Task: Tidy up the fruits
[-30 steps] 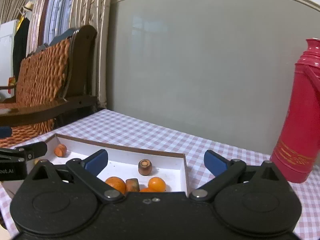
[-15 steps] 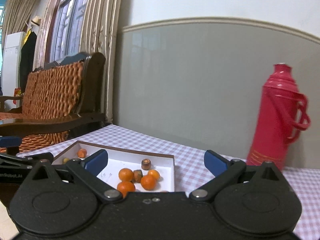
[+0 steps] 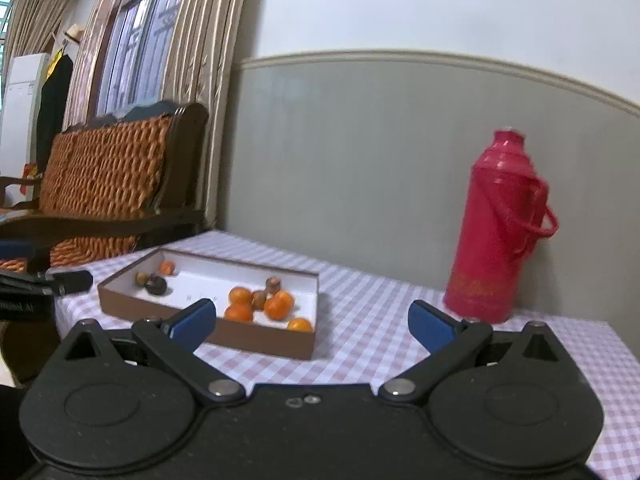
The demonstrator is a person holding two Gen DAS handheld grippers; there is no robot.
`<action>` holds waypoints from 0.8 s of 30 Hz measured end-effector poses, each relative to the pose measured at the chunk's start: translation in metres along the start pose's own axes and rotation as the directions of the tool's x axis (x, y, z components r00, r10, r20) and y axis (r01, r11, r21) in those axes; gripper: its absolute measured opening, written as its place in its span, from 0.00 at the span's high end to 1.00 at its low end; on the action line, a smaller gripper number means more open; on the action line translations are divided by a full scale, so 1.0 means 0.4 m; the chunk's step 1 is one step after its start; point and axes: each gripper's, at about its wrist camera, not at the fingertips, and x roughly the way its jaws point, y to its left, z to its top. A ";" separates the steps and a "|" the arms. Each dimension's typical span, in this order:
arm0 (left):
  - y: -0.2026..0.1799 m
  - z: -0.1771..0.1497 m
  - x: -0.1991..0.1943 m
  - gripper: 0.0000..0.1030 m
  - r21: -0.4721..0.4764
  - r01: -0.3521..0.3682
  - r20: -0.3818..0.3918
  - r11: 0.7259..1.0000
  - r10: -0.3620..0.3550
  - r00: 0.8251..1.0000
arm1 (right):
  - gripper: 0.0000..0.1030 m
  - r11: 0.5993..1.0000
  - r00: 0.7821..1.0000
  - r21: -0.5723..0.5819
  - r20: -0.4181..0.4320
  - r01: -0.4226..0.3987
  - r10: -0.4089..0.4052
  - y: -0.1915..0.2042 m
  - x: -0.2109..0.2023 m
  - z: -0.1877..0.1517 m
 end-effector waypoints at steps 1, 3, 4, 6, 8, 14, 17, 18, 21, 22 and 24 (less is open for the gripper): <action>-0.004 -0.002 -0.005 0.00 0.002 -0.003 0.013 1.000 0.003 1.000 | 0.06 1.000 1.000 -0.011 0.003 0.007 -0.007 0.004 -0.006 -0.006; -0.008 -0.005 -0.016 0.00 0.008 -0.002 0.037 1.000 0.001 0.999 | 0.06 1.000 1.000 -0.021 0.003 0.014 -0.014 0.012 -0.005 -0.008; -0.009 -0.006 -0.020 0.00 0.009 -0.005 0.047 1.000 0.004 0.999 | 0.06 1.000 1.000 -0.014 0.007 0.014 -0.014 0.011 -0.004 -0.008; -0.012 -0.007 -0.027 0.00 0.008 -0.005 0.058 1.000 0.005 0.998 | 0.06 1.000 1.000 0.011 0.015 0.016 -0.016 0.004 -0.011 -0.011; -0.007 -0.008 -0.030 0.00 0.002 -0.005 0.064 1.000 0.004 0.998 | 0.06 0.999 1.000 0.032 0.017 0.016 -0.017 -0.003 -0.012 -0.013; 0.002 -0.008 -0.027 0.00 -0.021 -0.005 0.054 1.000 0.006 0.999 | 0.06 0.998 1.000 0.053 0.013 0.023 -0.023 -0.012 -0.012 -0.015; -0.001 -0.010 -0.029 0.00 -0.010 -0.005 0.057 1.000 0.006 0.998 | 0.06 0.998 1.000 0.050 0.012 0.024 -0.024 -0.010 -0.013 -0.016; -0.001 -0.010 -0.029 0.00 -0.008 -0.005 0.058 1.000 0.006 0.998 | 0.06 0.999 1.000 0.046 0.013 0.024 -0.025 -0.009 -0.014 -0.016; -0.002 -0.010 -0.032 0.00 -0.008 -0.009 0.061 1.000 0.009 0.998 | 0.06 0.999 1.000 0.040 0.014 0.023 -0.024 -0.008 -0.017 -0.015; -0.002 -0.010 -0.032 0.00 -0.009 -0.009 0.062 1.000 0.009 0.998 | 0.06 0.999 1.000 0.042 0.014 0.022 -0.023 -0.009 -0.017 -0.015; -0.003 -0.010 -0.032 0.00 -0.010 -0.010 0.062 1.000 0.010 0.998 | 0.06 0.999 1.000 0.045 0.014 0.022 -0.023 -0.010 -0.018 -0.015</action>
